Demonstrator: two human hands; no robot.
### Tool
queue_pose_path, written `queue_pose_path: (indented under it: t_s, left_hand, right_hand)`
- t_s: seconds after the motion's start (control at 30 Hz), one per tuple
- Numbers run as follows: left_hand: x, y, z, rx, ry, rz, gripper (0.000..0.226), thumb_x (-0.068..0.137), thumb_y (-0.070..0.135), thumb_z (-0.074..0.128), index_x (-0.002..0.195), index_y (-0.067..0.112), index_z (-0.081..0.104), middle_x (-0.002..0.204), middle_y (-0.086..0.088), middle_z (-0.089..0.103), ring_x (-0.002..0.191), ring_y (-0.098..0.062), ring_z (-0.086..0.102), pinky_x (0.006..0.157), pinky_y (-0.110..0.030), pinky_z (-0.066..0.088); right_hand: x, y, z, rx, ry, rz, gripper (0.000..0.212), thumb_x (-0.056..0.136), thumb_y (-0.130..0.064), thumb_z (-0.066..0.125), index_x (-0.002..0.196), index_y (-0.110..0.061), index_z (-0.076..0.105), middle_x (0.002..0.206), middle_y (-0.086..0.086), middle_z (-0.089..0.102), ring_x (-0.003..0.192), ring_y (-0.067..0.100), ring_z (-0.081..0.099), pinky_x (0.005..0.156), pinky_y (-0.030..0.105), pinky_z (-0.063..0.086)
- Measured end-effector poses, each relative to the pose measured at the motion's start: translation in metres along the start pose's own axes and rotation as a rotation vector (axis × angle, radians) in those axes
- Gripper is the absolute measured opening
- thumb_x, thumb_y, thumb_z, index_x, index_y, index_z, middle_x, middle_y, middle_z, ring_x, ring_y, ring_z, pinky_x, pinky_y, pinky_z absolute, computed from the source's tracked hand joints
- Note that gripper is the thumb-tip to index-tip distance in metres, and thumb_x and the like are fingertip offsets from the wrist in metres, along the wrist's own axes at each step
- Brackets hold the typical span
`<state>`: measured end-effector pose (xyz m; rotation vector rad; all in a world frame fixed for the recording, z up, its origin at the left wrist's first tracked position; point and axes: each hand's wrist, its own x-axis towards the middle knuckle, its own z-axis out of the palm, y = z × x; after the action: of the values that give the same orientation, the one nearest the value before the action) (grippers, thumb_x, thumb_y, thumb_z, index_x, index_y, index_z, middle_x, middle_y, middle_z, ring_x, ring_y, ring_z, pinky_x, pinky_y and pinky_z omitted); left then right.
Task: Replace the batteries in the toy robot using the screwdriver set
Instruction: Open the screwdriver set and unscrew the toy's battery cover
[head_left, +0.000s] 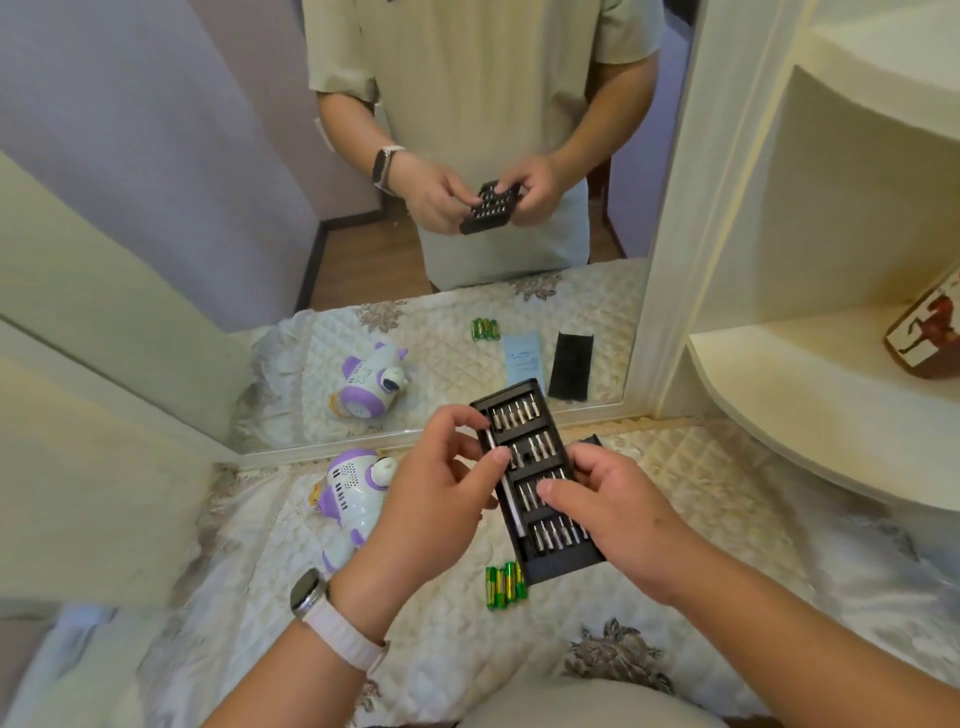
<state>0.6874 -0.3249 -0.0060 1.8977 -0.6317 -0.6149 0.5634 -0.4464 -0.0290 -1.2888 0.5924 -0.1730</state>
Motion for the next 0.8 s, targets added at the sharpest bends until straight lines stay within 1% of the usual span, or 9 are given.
queue_pose_path:
  t_s: [0.03, 0.13, 0.27, 0.33, 0.43, 0.53, 0.67, 0.73, 0.8]
  left_hand:
    - [0.002, 0.000, -0.001, 0.057, -0.016, -0.001, 0.025, 0.093, 0.014, 0.067, 0.096, 0.034, 0.052, 0.076, -0.001, 0.061, 0.056, -0.013, 0.062, 0.051, -0.023, 0.048]
    - [0.006, 0.000, -0.001, 0.233, -0.051, 0.016, 0.023, 0.092, 0.025, 0.069, 0.092, 0.038, 0.050, 0.069, 0.000, 0.064, 0.058, -0.017, 0.066, 0.059, -0.037, 0.052]
    - [0.010, -0.001, 0.003, 0.337, -0.069, 0.040, 0.023, 0.094, 0.028, 0.067, 0.090, 0.038, 0.047, 0.063, 0.005, 0.063, 0.057, -0.016, 0.065, 0.067, -0.044, 0.056]
    - [0.011, -0.002, 0.005, 0.389, -0.073, 0.052, 0.022, 0.095, 0.029, 0.065, 0.088, 0.039, 0.046, 0.066, 0.005, 0.064, 0.058, -0.017, 0.065, 0.068, -0.046, 0.055]
    - [0.014, -0.006, 0.007, 0.430, -0.069, 0.066, 0.021, 0.095, 0.033, 0.063, 0.091, 0.041, 0.045, 0.068, 0.010, 0.063, 0.061, -0.017, 0.064, 0.069, -0.046, 0.054]
    - [0.012, -0.009, 0.010, 0.525, -0.073, 0.132, 0.022, 0.095, 0.038, 0.062, 0.094, 0.044, 0.041, 0.070, 0.022, 0.060, 0.058, -0.007, 0.057, 0.065, -0.039, 0.052]
    - [0.007, -0.014, 0.013, 0.576, -0.053, 0.175, 0.017, 0.095, 0.043, 0.060, 0.105, 0.045, 0.046, 0.069, 0.020, 0.058, 0.060, 0.000, 0.052, 0.058, -0.030, 0.043]
    - [0.007, -0.016, 0.014, 0.529, -0.063, 0.149, 0.016, 0.095, 0.040, 0.062, 0.100, 0.044, 0.047, 0.065, 0.020, 0.058, 0.057, -0.001, 0.052, 0.060, -0.033, 0.047]
    - [0.008, -0.017, 0.015, 0.454, -0.079, 0.097, 0.019, 0.095, 0.037, 0.064, 0.094, 0.041, 0.046, 0.059, 0.018, 0.057, 0.053, -0.004, 0.053, 0.064, -0.040, 0.053]
  right_hand:
    - [0.001, 0.001, -0.003, -0.015, -0.005, -0.007, 0.017, 0.091, -0.004, 0.060, 0.099, -0.016, 0.068, 0.090, 0.012, 0.074, 0.085, 0.032, 0.071, 0.079, 0.051, 0.057]
    - [0.005, 0.006, -0.012, -0.069, -0.015, -0.025, 0.015, 0.091, -0.005, 0.061, 0.096, -0.017, 0.069, 0.089, 0.015, 0.073, 0.086, 0.036, 0.069, 0.079, 0.054, 0.056]
    - [0.012, 0.007, -0.020, -0.090, -0.026, -0.042, 0.011, 0.091, -0.005, 0.061, 0.093, -0.013, 0.068, 0.087, 0.018, 0.071, 0.084, 0.038, 0.069, 0.076, 0.053, 0.055]
    - [0.014, 0.007, -0.021, -0.082, -0.028, -0.041, 0.012, 0.091, -0.004, 0.060, 0.092, -0.013, 0.067, 0.086, 0.018, 0.071, 0.079, 0.033, 0.069, 0.074, 0.051, 0.056]
    - [0.018, 0.008, -0.024, -0.086, -0.034, -0.029, 0.012, 0.091, -0.006, 0.060, 0.091, -0.015, 0.068, 0.086, 0.017, 0.071, 0.076, 0.028, 0.068, 0.074, 0.052, 0.056]
    - [0.023, 0.013, -0.029, -0.069, -0.033, -0.015, 0.013, 0.091, -0.007, 0.060, 0.093, -0.015, 0.069, 0.088, 0.019, 0.071, 0.081, 0.038, 0.068, 0.075, 0.057, 0.055]
    - [0.027, 0.018, -0.031, -0.053, -0.026, 0.004, 0.013, 0.090, -0.007, 0.060, 0.096, -0.014, 0.069, 0.088, 0.017, 0.072, 0.080, 0.034, 0.070, 0.078, 0.060, 0.055]
    - [0.027, 0.020, -0.031, -0.065, -0.033, 0.007, 0.012, 0.090, -0.008, 0.061, 0.095, -0.015, 0.069, 0.088, 0.017, 0.072, 0.082, 0.037, 0.070, 0.078, 0.061, 0.054]
    - [0.027, 0.022, -0.031, -0.075, -0.042, 0.005, 0.012, 0.090, -0.008, 0.061, 0.094, -0.017, 0.069, 0.088, 0.017, 0.072, 0.084, 0.040, 0.068, 0.077, 0.061, 0.054]
